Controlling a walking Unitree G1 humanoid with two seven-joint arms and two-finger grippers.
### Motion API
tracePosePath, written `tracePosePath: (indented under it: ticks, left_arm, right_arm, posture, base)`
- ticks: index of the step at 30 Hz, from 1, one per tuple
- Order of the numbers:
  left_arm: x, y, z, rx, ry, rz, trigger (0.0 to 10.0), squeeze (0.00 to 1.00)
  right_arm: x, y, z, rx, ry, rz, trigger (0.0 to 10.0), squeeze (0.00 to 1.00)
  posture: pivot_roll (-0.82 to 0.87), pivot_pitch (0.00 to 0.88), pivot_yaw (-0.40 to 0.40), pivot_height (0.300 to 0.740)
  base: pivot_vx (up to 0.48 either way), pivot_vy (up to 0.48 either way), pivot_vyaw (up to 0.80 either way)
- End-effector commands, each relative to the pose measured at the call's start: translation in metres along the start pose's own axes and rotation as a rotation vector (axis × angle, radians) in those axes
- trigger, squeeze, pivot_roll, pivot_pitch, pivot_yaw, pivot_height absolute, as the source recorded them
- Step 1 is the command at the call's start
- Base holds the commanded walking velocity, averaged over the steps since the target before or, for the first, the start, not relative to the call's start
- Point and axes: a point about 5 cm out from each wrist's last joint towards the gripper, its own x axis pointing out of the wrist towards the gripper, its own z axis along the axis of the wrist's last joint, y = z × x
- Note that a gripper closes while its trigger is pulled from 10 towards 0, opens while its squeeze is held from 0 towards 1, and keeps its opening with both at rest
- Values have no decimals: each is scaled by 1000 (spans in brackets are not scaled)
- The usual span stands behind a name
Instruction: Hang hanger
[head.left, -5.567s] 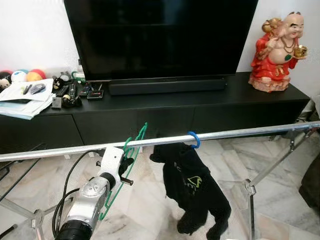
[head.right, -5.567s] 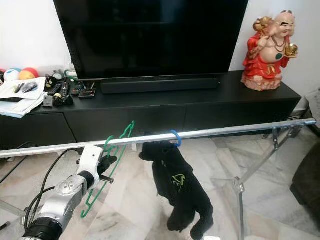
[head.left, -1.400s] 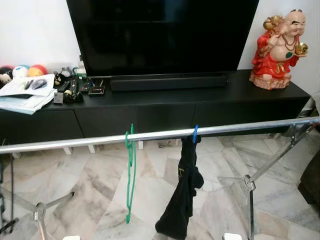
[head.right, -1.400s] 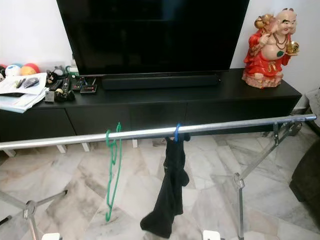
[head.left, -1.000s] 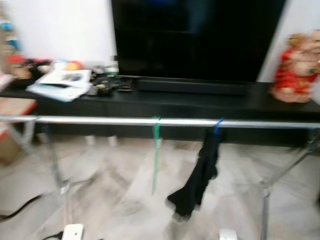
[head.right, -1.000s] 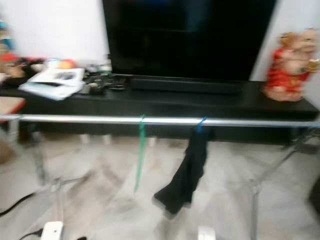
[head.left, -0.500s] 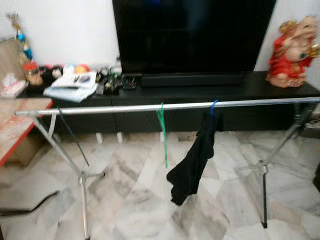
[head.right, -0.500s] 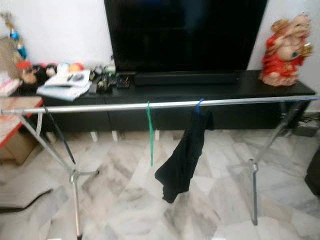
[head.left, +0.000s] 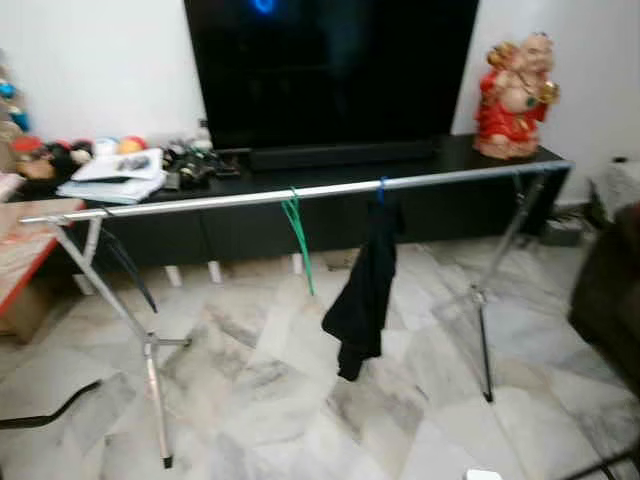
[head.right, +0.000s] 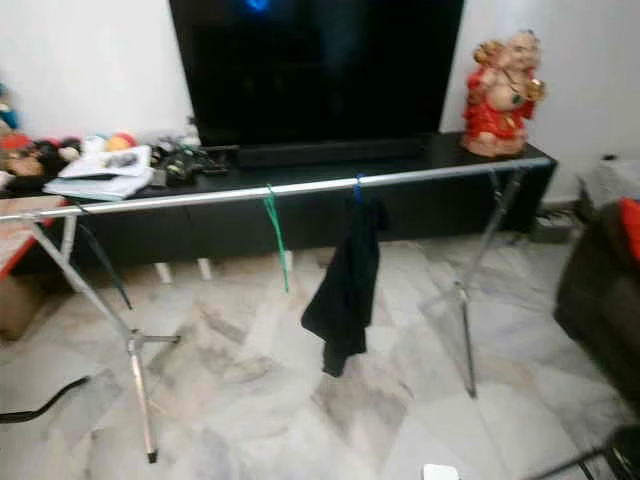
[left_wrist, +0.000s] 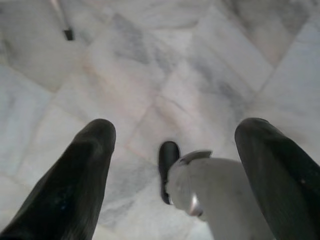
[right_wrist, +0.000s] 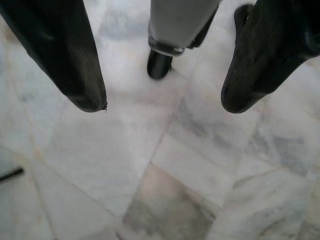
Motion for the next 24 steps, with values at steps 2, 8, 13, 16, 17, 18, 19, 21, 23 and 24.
tracePosePath:
  ticks: [2,8,13,16,17,18,19,21,23,24]
  left_arm:
    - [-1,1,-2,-1,6,5,10000,0]
    - [0,0,-2,0,9,1,10000,0]
    - [0,-1,-2,17,11,-8,10000,0]
    - [0,-2,-1,41,10,-16,10000,0]
    - [0,-2,-2,48,16,-16,10000,0]
    - [0,-2,-2,42,17,-14,10000,0]
    - [0,-2,-2,38,17,-13,10000,0]
    - [0,-3,-3,21,20,-9,10000,0]
    - [0,-3,-3,18,19,-9,10000,0]
    - [0,-3,-3,21,19,-11,10000,0]
  right_arm:
    - [3,5,12,-5,-18,-2,10000,0]
    - [6,14,19,-8,-20,8,10000,0]
    - [6,15,20,-11,-18,8,10000,0]
    - [6,15,20,-13,-17,8,10000,0]
    - [6,13,18,-13,-15,6,10000,0]
    - [5,10,17,-12,-14,4,10000,0]
    - [5,9,16,-12,-13,2,10000,0]
    - [3,3,13,-11,-10,-3,10000,0]
    - [3,1,11,-11,-9,-5,10000,0]
    - [2,-1,10,-12,-8,-6,10000,0]
  posture:
    - [107,10,2,740]
    - [107,9,3,740]
    - [107,5,2,740]
    - [107,5,2,740]
    - [107,5,2,740]
    - [106,4,3,740]
    - [106,4,3,740]
    - [106,3,2,740]
    - [106,3,2,740]
    - [106,3,2,740]
  base:
    - [0,0,0]
    - [0,0,-619]
    - [0,0,-800]
    - [0,-299,-800]
    - [0,-480,-800]
    - [0,-472,-800]
    - [0,-472,-800]
    - [0,-236,-800]
    - [0,0,-800]
    - [0,0,-800]
